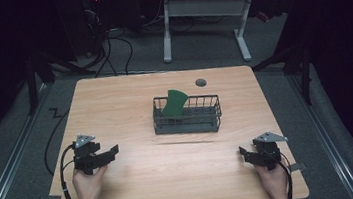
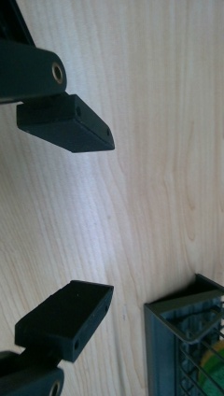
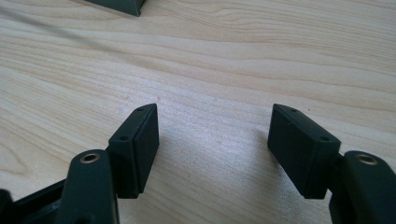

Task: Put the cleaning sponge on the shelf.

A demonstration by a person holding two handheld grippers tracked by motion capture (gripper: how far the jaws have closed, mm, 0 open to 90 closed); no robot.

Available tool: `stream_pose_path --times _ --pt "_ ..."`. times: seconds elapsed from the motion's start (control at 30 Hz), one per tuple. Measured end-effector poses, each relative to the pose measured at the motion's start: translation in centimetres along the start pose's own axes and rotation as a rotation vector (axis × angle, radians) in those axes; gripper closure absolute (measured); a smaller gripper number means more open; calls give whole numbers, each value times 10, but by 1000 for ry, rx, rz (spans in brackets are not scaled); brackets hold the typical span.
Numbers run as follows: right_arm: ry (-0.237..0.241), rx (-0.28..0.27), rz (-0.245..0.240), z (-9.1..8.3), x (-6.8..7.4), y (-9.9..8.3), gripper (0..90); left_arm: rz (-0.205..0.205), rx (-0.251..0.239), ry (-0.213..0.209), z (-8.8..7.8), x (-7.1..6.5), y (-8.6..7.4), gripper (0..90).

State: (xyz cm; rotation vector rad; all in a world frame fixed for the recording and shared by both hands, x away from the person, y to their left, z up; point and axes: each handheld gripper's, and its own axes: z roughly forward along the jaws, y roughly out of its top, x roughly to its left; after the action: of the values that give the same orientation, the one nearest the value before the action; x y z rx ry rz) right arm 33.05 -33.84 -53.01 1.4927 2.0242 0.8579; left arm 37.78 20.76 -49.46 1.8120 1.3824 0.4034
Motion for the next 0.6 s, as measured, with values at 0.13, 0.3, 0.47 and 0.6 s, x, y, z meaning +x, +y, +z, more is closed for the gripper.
stream_pose_path --times 0.13,0.3,0.47,0.6 --pt "-1 0 1 0 0 0 338 -15 1 8 6 5 -13 255" --pt "-1 0 0 0 0 0 338 7 12 39 12 6 -23 247" --pt "0 -1 -1 0 0 0 338 36 32 80 21 6 -32 240" --pt "-1 -1 -2 0 0 0 338 81 26 124 24 2 -35 239"
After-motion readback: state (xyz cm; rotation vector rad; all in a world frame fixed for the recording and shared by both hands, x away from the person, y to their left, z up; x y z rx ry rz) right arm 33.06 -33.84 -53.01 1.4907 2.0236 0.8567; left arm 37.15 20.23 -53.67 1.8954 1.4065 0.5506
